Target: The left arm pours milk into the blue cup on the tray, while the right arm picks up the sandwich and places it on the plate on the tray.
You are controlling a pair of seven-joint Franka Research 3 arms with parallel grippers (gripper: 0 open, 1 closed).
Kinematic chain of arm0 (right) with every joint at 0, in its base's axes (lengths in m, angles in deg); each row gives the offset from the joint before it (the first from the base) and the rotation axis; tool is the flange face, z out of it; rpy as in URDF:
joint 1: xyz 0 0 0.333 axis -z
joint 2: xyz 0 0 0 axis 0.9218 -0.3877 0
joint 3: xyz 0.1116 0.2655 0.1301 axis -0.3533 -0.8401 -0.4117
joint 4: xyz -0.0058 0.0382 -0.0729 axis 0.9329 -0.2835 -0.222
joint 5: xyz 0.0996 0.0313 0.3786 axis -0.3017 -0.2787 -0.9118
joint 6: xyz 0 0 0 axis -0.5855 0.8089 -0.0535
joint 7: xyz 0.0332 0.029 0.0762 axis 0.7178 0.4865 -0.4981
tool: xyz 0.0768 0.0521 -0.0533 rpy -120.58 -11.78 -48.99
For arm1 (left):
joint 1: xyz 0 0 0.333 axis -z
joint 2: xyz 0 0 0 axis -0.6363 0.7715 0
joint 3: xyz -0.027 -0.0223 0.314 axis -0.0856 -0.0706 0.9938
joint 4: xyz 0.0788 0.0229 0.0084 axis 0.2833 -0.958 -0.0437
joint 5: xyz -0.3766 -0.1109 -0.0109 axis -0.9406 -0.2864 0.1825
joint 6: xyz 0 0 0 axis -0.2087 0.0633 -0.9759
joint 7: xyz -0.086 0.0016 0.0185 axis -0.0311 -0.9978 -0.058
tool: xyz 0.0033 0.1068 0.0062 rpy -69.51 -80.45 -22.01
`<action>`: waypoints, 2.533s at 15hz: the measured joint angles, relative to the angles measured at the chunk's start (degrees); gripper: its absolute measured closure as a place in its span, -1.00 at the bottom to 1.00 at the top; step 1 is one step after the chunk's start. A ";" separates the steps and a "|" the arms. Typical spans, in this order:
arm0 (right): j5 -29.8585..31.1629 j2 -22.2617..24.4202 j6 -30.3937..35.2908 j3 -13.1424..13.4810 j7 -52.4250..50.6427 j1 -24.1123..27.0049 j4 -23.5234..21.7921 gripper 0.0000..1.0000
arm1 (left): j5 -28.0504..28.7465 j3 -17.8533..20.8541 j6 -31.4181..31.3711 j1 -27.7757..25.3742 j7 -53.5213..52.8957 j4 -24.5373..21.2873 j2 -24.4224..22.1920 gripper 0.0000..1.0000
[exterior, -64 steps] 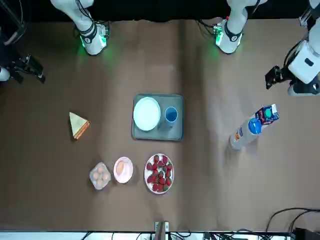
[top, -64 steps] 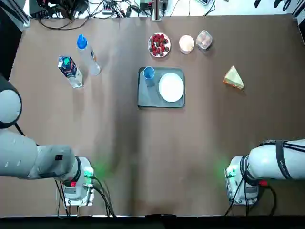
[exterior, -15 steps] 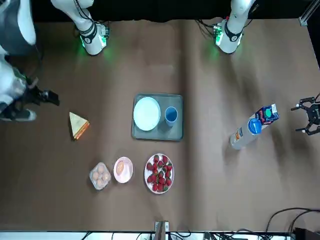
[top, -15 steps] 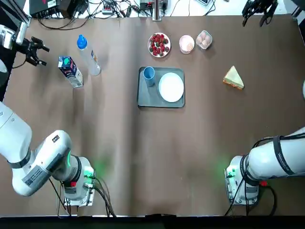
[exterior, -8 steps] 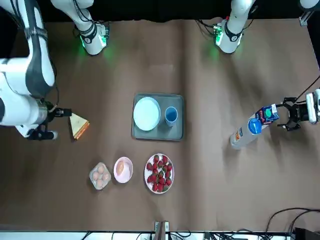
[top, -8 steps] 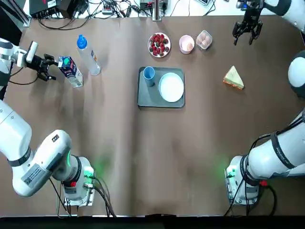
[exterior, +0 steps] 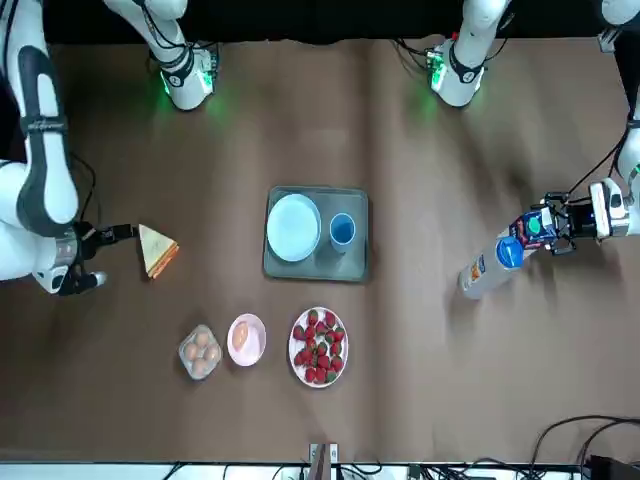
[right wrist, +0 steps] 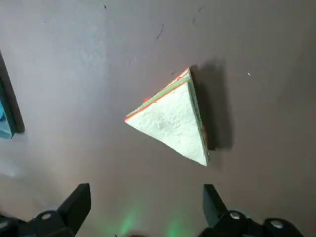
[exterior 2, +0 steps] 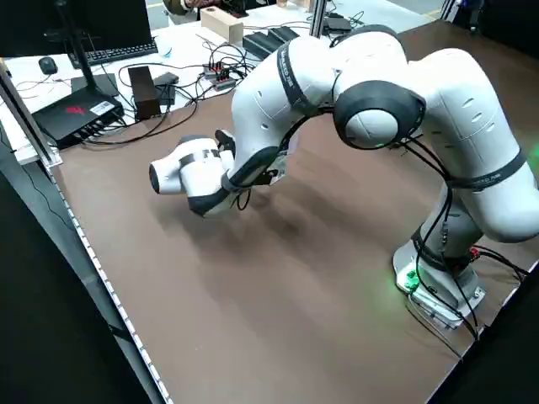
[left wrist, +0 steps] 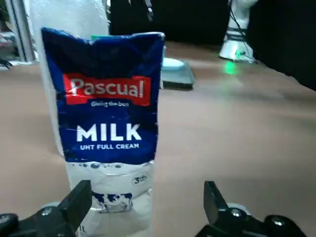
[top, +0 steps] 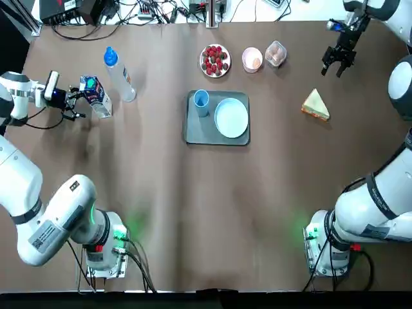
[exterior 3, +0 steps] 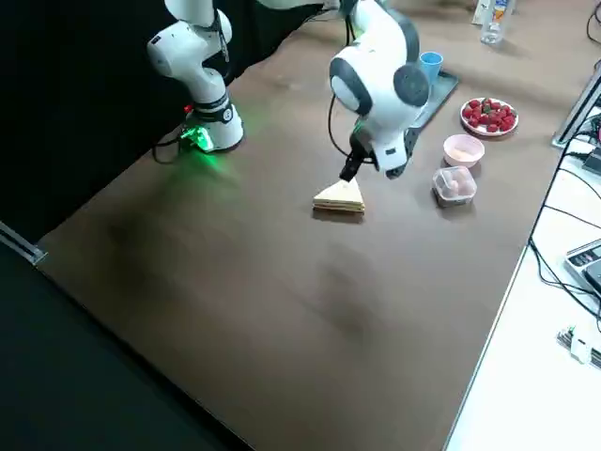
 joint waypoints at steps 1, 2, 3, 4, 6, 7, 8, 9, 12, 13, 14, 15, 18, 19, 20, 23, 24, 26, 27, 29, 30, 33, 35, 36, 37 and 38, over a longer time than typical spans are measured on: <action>-1.07 -0.88 -0.02 0.00 -1.75 1.04 0.00 -1.00 | -1.73 -0.01 -0.01 0.00 -0.13 -0.22 0.37 -1.00; -1.54 -1.74 -0.13 -0.01 -2.62 1.42 -0.01 -1.00 | -3.09 -0.01 -0.10 0.00 -0.14 -0.25 0.71 -1.00; -1.81 -2.82 -0.76 -0.03 -3.81 1.47 -0.03 -1.00 | -4.31 -0.01 -0.44 0.00 -0.15 -0.26 0.98 -1.00; -2.15 -3.80 -1.76 -0.06 -5.32 1.47 -0.03 -1.00 | -5.16 -0.01 -0.81 0.00 -0.15 -0.25 1.13 -1.00; -4.41 -6.05 -3.48 -0.06 -9.99 2.05 -0.02 -1.00 | -6.06 -0.02 -1.60 0.00 -0.15 -0.25 1.25 -1.00; -5.51 -6.85 -3.71 -0.03 -12.15 2.73 -0.01 -1.00 | -6.14 -0.02 -1.92 0.00 -0.15 -0.25 1.25 -1.00; -6.36 -7.97 -3.87 -0.02 -15.84 4.23 0.00 -1.00 | -6.26 -0.11 -2.45 0.02 -0.15 -0.25 1.26 -1.00; -6.51 -8.33 -4.00 -0.02 -17.19 4.84 0.00 -1.00 | -6.27 -0.20 -2.55 0.12 -0.15 -0.25 1.30 -1.00; -6.70 -9.18 -4.75 -0.03 -18.88 5.58 0.00 -1.00 | -6.33 -0.53 -2.65 0.69 -0.15 -0.26 1.58 -1.00; -6.72 -9.46 -4.84 -0.12 -18.99 5.57 0.00 -0.99 | -6.35 -0.61 -2.65 0.99 -0.15 -0.26 1.68 -1.00; -6.72 -9.73 -4.89 -0.20 -19.08 5.56 0.00 -0.99 | -6.36 -0.70 -2.66 1.38 -0.15 -0.26 1.78 -1.00; -6.72 -9.94 -4.92 -0.25 -19.13 5.56 0.00 -0.98 | -6.39 -0.78 -2.79 1.77 -0.15 -0.26 1.89 -1.00; -6.73 -10.21 -5.25 -0.36 -19.20 5.55 0.00 -0.98 | -6.58 -0.93 -3.30 2.59 -0.37 -0.26 2.05 -1.00; -6.73 -10.32 -5.40 -0.40 -19.24 5.54 0.00 -0.97 | -6.91 -1.03 -3.51 2.89 -0.74 -0.26 2.07 -1.00; -6.73 -10.46 -5.51 -0.46 -19.29 5.53 0.00 -0.97 | -7.11 -1.11 -3.69 3.15 -1.03 -0.28 2.07 -1.00; -6.74 -11.74 -6.13 -0.57 -19.35 5.42 -0.04 -0.95 | -7.98 -1.21 -4.27 3.81 -1.99 -1.34 2.09 -1.00; -6.74 -12.14 -6.47 -0.58 -19.37 5.42 -0.04 -0.95 | -8.24 -1.23 -4.42 3.87 -2.31 -1.64 2.10 -1.00; -6.74 -13.06 -6.99 -0.61 -19.42 5.40 -0.05 -0.92 | -9.19 -1.27 -4.62 3.93 -3.07 -2.31 2.11 -1.00; -6.74 -13.44 -7.05 -0.63 -19.44 5.39 -0.05 -0.89 | -9.67 -1.33 -4.76 3.99 -3.30 -2.64 2.12 -1.00; -6.74 -14.09 -7.08 -0.66 -19.46 5.36 -0.05 -0.89 | -10.14 -1.40 -5.18 4.25 -3.49 -3.05 2.12 -0.93; -6.74 -14.37 -7.09 -0.68 -19.47 5.36 -0.05 -0.89 | -10.16 -1.41 -5.39 4.36 -3.50 -3.05 2.12 -0.75; -6.74 -15.04 -7.09 -0.75 -19.49 5.30 -0.08 -0.84 | -10.17 -1.45 -5.68 4.38 -3.54 -2.91 2.10 -0.15; -6.74 -15.50 -7.05 -0.85 -19.50 5.13 -0.28 -0.82 | -10.17 -1.46 -5.87 4.38 -3.54 -2.73 2.00 -0.01; -6.74 -15.68 -7.05 -0.89 -19.51 4.97 -0.51 -0.80 | -10.13 -1.47 -5.87 4.38 -3.54 -2.39 1.91 0.01; -6.74 -15.78 -7.04 -0.93 -19.52 4.80 -0.75 -0.75 | -9.98 -1.55 -5.80 4.38 -3.41 -1.66 1.68 0.01; -6.74 -15.84 -6.88 -0.96 -19.52 4.46 -1.11 -0.67 | -8.91 -2.05 -4.73 4.45 -1.39 0.22 0.16 0.00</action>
